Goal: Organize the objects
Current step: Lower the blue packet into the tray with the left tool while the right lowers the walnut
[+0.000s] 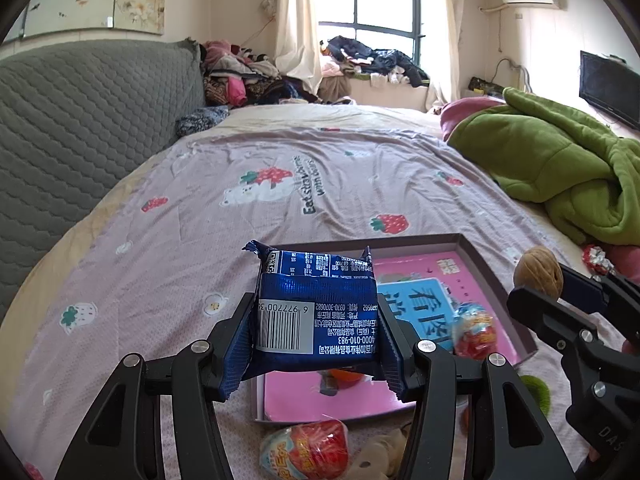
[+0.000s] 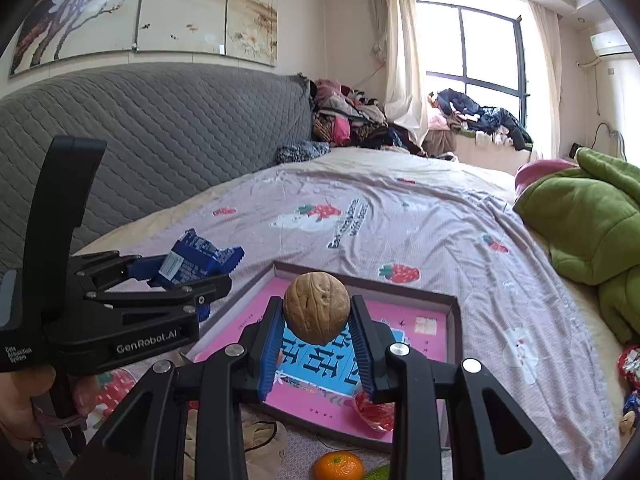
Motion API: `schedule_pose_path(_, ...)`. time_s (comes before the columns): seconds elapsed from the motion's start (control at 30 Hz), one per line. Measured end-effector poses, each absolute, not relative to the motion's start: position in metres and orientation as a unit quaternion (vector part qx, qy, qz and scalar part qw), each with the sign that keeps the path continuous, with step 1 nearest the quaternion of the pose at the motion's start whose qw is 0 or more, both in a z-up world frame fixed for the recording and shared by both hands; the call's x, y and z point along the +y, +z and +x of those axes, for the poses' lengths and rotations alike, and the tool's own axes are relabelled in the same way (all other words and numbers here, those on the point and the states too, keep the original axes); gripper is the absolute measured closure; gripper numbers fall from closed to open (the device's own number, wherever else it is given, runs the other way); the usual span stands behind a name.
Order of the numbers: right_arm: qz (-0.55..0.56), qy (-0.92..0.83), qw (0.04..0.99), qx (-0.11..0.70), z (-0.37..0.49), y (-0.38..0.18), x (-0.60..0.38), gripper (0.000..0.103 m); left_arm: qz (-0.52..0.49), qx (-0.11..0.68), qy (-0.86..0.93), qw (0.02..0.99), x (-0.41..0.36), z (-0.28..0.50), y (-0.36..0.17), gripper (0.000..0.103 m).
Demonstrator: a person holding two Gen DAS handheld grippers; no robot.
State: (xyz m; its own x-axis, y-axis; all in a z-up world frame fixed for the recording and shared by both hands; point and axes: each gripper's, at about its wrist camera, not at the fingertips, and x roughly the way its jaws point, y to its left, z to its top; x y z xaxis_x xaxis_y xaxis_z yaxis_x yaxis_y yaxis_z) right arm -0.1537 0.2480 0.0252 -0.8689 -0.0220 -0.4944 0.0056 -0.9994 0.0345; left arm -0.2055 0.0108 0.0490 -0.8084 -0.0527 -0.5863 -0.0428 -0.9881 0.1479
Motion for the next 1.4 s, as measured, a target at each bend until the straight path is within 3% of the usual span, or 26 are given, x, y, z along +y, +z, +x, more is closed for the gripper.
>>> schedule_pose_path(1.4,0.379,-0.925,0.011,-0.023,-0.208,-0.07,0.243,0.07,0.434,-0.08,-0.897,0.019,-0.005,-0.288,-0.03,0.046)
